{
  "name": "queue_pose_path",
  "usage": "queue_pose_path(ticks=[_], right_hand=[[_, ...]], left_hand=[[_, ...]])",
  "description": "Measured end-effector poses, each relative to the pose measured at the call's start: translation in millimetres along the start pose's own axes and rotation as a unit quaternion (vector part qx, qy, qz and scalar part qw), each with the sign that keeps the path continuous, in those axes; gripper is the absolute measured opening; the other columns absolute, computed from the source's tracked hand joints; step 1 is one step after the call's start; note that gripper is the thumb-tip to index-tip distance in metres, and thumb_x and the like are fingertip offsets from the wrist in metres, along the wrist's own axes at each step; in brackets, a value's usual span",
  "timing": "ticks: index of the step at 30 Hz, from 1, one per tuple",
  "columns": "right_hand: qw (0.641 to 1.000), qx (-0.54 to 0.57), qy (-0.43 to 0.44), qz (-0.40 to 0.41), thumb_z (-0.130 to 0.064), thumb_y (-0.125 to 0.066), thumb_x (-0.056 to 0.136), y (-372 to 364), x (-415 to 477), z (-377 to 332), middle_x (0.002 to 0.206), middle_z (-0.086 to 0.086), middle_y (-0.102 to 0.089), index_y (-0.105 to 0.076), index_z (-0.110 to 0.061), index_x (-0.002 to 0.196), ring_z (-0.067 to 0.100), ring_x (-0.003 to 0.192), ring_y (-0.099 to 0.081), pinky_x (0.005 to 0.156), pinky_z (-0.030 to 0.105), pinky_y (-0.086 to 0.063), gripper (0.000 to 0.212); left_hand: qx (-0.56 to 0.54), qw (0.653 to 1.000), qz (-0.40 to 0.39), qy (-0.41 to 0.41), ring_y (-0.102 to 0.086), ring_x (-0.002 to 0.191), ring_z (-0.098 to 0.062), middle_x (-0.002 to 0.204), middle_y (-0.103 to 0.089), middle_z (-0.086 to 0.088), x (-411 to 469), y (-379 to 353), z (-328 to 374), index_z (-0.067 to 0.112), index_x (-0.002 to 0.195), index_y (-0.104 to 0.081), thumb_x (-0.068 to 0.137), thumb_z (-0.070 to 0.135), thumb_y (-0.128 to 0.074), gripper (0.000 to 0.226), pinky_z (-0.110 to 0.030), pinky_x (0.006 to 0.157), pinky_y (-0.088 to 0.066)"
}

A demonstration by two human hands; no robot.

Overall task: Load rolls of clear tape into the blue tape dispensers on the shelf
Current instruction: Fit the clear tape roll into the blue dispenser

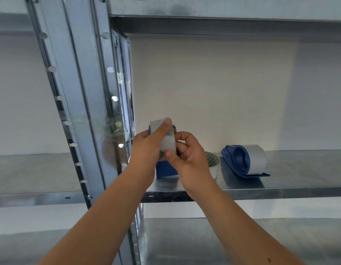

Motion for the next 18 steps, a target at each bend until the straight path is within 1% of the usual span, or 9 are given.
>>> queue_pose_path(ticks=[3,5,6,9,10,12,15,16,18], right_hand=[[1.0,0.012,0.01,-0.016,-0.001,-0.069,0.084,3.9,-1.8,-3.8,0.106,0.015,-0.078,-0.06,-0.011,0.108,0.03,0.105,-0.074,0.096,0.044,-0.059,0.028],[0.999,0.048,0.016,-0.018,0.002,-0.067,0.08,10.0,-1.0,-9.2,0.095,0.008,-0.079,-0.065,-0.009,0.098,0.024,0.094,-0.074,0.086,0.037,-0.06,0.021],[0.997,0.075,0.018,-0.008,0.002,-0.063,0.08,13.7,0.3,-13.3,0.089,0.004,-0.078,-0.069,-0.011,0.09,0.02,0.089,-0.073,0.082,0.033,-0.058,0.018],[0.994,0.081,0.025,0.066,-0.004,-0.06,0.09,28.6,11.0,-26.0,0.076,-0.002,-0.075,-0.074,-0.023,0.072,0.017,0.079,-0.069,0.08,0.032,-0.055,0.03],[0.995,0.056,0.022,0.086,-0.007,-0.061,0.094,31.2,15.3,-31.1,0.074,-0.004,-0.074,-0.074,-0.023,0.075,0.017,0.077,-0.069,0.08,0.034,-0.054,0.028],[0.996,-0.014,0.01,0.085,-0.016,-0.066,0.092,32.9,24.2,-39.6,0.076,-0.012,-0.071,-0.073,-0.023,0.09,0.014,0.079,-0.066,0.079,0.034,-0.054,0.009],[0.995,-0.1,0.0,0.016,-0.018,-0.07,0.089,29.4,32.5,-51.0,0.089,-0.009,-0.068,-0.073,-0.022,0.108,0.008,0.079,-0.065,0.071,0.027,-0.054,0.02],[0.992,-0.122,0.001,-0.007,-0.019,-0.071,0.086,27.7,34.2,-54.2,0.093,-0.004,-0.069,-0.075,-0.023,0.107,0.009,0.078,-0.064,0.067,0.025,-0.053,0.022],[0.987,-0.156,0.005,-0.03,-0.02,-0.074,0.082,25.1,36.5,-60.7,0.092,-0.002,-0.073,-0.08,-0.026,0.099,0.012,0.076,-0.064,0.064,0.024,-0.053,0.019]], left_hand=[[0.01,0.999,-0.034,-0.003,-0.075,0.07,-0.011,0.079,-0.079,-0.001,-1.6,-1.9,0.7,0.016,0.091,-0.079,0.092,0.027,-0.075,0.012,-0.023,0.056,-0.058],[0.021,0.998,-0.053,-0.013,-0.075,0.073,-0.011,0.082,-0.079,-0.002,-6.0,-2.5,0.2,0.013,0.094,-0.079,0.093,0.025,-0.073,0.013,-0.023,0.062,-0.059],[0.026,0.997,-0.066,-0.019,-0.075,0.074,-0.009,0.083,-0.08,0.0,-8.2,-3.5,-0.4,0.014,0.094,-0.079,0.093,0.024,-0.072,0.012,-0.022,0.063,-0.059],[0.061,0.992,-0.096,-0.049,-0.075,0.078,-0.001,0.085,-0.082,0.01,-14.8,-4.7,0.0,0.025,0.095,-0.078,0.087,0.028,-0.074,0.01,-0.017,0.067,-0.059],[0.078,0.989,-0.105,-0.064,-0.075,0.08,0.0,0.085,-0.081,0.014,-16.4,-4.4,-0.3,0.029,0.096,-0.076,0.081,0.032,-0.074,0.015,-0.015,0.068,-0.058],[0.11,0.983,-0.118,-0.087,-0.074,0.079,0.003,0.082,-0.08,0.019,-18.6,-4.5,-1.0,0.031,0.098,-0.072,0.081,0.028,-0.074,0.017,-0.012,0.066,-0.056],[0.156,0.973,-0.129,-0.111,-0.072,0.074,0.004,0.074,-0.076,0.022,-23.0,-6.5,-1.0,0.028,0.096,-0.07,0.092,0.01,-0.072,0.019,-0.01,0.063,-0.054],[0.167,0.97,-0.128,-0.119,-0.073,0.075,0.0,0.075,-0.077,0.019,-23.3,-5.5,-1.4,0.028,0.095,-0.07,0.092,0.009,-0.072,0.019,-0.012,0.064,-0.056],[0.176,0.967,-0.121,-0.136,-0.077,0.084,-0.017,0.085,-0.081,0.003,-22.7,-2.1,-2.9,0.027,0.096,-0.072,0.091,0.01,-0.075,0.018,-0.024,0.068,-0.062]])
Point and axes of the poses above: each hand's wrist, its own x-axis towards the middle knuckle, its own y-axis out of the back of the hand, z = x × y, the point moved 5 cm from there along x, towards the middle knuckle
